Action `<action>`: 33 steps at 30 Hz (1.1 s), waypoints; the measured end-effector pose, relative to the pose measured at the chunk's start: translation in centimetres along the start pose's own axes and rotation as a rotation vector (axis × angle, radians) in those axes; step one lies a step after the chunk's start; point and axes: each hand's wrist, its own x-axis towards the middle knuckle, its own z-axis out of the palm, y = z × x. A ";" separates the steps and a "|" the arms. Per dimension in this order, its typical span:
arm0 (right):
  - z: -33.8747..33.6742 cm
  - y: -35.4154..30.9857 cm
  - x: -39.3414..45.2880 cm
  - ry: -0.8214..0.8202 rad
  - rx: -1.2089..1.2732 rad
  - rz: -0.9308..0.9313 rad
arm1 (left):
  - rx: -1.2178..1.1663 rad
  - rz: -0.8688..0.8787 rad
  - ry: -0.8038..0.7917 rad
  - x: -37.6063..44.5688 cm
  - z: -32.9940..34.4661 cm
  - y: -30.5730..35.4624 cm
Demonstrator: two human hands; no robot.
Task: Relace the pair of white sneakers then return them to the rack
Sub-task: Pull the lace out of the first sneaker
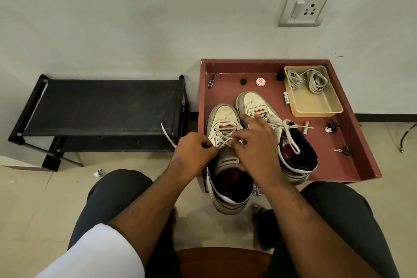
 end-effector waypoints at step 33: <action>-0.2 1.0 -0.9 -0.109 0.108 0.220 | 0.624 0.257 0.005 -0.3 1.9 1.1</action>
